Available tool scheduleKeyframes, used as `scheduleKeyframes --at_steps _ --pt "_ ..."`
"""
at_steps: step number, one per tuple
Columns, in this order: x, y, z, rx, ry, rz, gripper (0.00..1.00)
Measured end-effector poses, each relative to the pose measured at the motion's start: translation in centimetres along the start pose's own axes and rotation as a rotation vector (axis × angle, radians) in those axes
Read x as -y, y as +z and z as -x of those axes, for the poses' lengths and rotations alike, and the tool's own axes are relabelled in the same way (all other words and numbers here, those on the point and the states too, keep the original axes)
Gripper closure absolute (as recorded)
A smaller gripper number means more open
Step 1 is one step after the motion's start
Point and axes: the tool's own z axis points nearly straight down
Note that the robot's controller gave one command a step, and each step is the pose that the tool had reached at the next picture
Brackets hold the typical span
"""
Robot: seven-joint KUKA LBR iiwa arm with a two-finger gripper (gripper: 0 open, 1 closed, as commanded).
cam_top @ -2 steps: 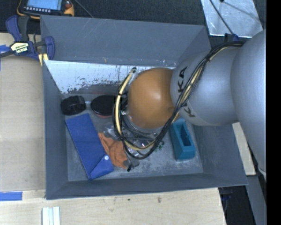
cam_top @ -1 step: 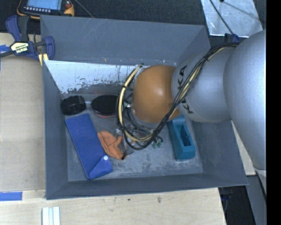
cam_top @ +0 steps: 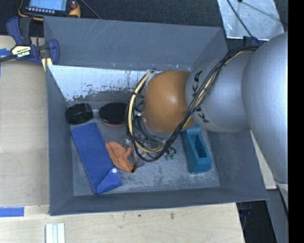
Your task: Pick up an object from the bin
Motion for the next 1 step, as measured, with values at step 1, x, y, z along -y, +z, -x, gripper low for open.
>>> scheduleKeyframes --at_steps 1 --pt "-0.02 -0.48 -0.10 -0.004 0.001 0.001 1.00"
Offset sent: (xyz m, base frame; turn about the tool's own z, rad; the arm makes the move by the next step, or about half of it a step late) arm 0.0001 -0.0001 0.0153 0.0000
